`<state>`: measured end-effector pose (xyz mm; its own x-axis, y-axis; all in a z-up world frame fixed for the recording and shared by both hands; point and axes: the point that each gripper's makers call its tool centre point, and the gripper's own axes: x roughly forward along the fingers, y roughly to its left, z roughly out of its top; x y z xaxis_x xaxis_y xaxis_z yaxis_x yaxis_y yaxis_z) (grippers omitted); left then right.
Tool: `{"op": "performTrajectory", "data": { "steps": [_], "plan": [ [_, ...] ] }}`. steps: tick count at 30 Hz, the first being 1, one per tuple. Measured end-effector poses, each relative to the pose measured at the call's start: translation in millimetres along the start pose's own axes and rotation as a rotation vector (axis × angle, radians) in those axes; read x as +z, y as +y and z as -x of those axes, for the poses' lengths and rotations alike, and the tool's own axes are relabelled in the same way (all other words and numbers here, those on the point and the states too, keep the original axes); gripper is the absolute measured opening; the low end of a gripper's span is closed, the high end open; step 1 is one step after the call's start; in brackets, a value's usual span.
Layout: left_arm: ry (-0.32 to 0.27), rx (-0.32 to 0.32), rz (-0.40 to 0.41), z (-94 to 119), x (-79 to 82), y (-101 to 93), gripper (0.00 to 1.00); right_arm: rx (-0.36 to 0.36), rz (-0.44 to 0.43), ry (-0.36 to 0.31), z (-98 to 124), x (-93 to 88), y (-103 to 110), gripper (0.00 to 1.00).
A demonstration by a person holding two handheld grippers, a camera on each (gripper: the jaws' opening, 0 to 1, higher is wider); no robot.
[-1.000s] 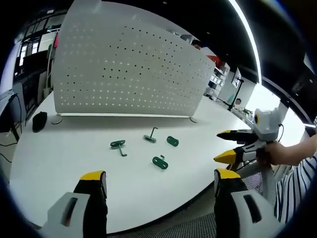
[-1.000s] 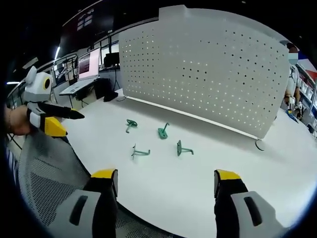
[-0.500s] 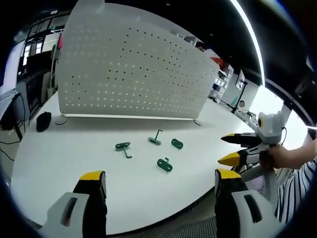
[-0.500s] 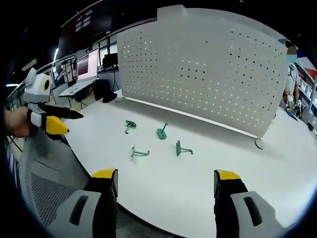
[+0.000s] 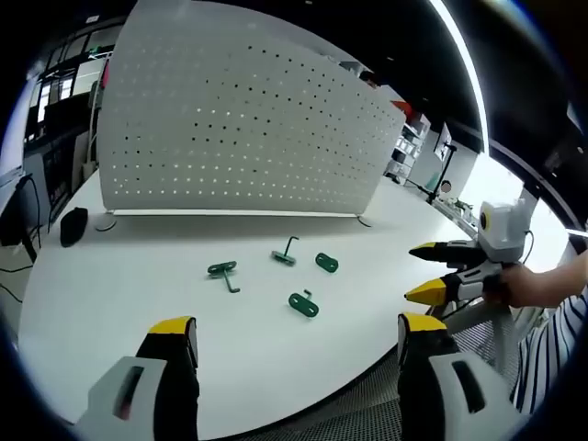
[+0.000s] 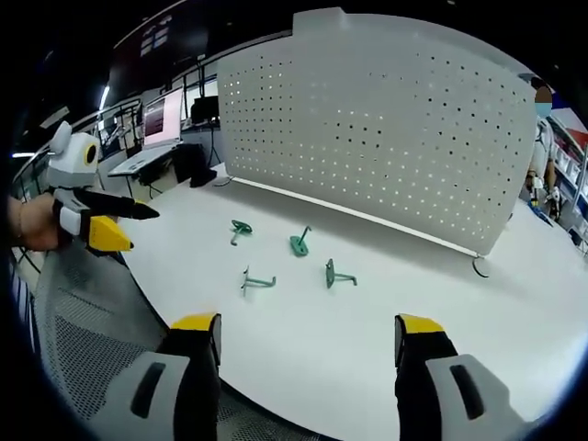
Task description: Insert the hook assembly into the mounting plate slot until the hook locks in place.
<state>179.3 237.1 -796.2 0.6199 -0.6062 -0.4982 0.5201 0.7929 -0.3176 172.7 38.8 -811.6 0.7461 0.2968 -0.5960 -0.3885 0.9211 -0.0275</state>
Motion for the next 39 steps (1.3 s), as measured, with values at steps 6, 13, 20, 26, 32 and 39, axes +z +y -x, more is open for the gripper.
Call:
{"op": "performTrajectory", "data": {
  "steps": [6,13,20,26,32,39],
  "plan": [
    [0.005,0.003,0.003,-1.4,-2.4,1.3,0.92,0.007,0.012,0.009,-2.9,-1.3,-0.8,0.73],
    [0.008,0.008,-0.024,-1.9,-3.7,0.9,0.92,0.018,0.029,0.030,-4.8,-4.5,2.0,0.73],
    [0.025,0.026,-0.014,-8.6,-4.5,5.2,0.92,0.017,0.017,0.036,-5.4,-5.6,-0.1,0.72],
    [0.042,0.019,-0.005,-14.9,-5.9,8.5,0.90,0.023,0.025,0.042,-5.5,-6.4,1.1,0.71],
    [0.047,0.018,-0.020,-25.0,2.5,14.4,0.89,0.022,0.019,0.052,-6.6,-8.1,-0.1,0.69],
    [0.041,0.011,-0.041,-37.1,14.8,22.7,0.89,0.027,0.027,0.075,-8.4,-11.9,1.3,0.68]
  ]
}}
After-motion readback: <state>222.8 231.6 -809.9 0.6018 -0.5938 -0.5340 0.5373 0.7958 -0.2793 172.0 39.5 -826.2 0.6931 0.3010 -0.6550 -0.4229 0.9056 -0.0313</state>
